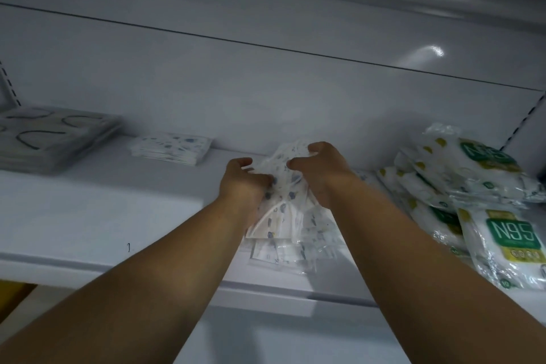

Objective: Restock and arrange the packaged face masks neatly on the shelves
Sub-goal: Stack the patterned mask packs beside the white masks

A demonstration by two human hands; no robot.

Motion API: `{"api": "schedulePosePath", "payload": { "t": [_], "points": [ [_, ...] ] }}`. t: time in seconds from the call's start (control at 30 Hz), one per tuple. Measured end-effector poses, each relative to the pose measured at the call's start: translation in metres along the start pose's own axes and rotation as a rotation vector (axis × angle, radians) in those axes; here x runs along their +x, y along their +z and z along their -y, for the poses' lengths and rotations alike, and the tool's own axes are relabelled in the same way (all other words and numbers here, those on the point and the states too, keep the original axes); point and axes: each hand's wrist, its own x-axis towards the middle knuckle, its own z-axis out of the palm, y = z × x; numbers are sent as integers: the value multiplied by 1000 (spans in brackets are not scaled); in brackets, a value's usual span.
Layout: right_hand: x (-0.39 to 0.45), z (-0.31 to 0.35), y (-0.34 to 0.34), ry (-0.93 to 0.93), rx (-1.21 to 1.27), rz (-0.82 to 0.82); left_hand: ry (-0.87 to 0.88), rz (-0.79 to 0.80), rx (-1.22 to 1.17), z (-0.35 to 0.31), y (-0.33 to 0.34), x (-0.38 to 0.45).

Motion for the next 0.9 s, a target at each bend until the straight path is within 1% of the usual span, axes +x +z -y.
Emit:
{"api": "schedulePosePath", "payload": {
  "t": [0.07, 0.17, 0.3, 0.4, 0.5, 0.53, 0.63, 0.67, 0.73, 0.8, 0.83, 0.9],
  "points": [
    [-3, 3, 7, 45, 38, -12, 12, 4, -14, 3, 0, -1],
    [-7, 6, 19, 53, 84, -24, -18, 44, -156, 4, -3, 1],
    [-10, 8, 24, -13, -26, -31, 0, 93, -103, 2, -10, 8],
    [-15, 7, 28, -25, 40, -119, -35, 79, -114, 0, -16, 16],
    [-18, 5, 25, -83, 121, -186, -92, 109, -197, -7, -24, 20],
    [-21, 4, 22, -95, 158, -197, -89, 112, -195, -9, -27, 22],
    [-23, 1, 9, -104, 314, -222, -32, 102, 19, -13, -34, 24],
    [-24, 0, 6, -98, 354, -212, -59, 130, 31, -14, -35, 25],
    [-25, -3, 2, -95, 388, -185, -129, 245, 5, -17, -36, 22],
    [-25, -5, 5, -105, 390, -168, -115, 322, 21, -19, -33, 19],
    [-24, -6, 6, -121, 367, -163, -101, 339, 20, -20, -32, 17],
    [-25, -7, 9, -158, 232, -150, -80, 392, -39, -22, -27, 14]
  ]
}}
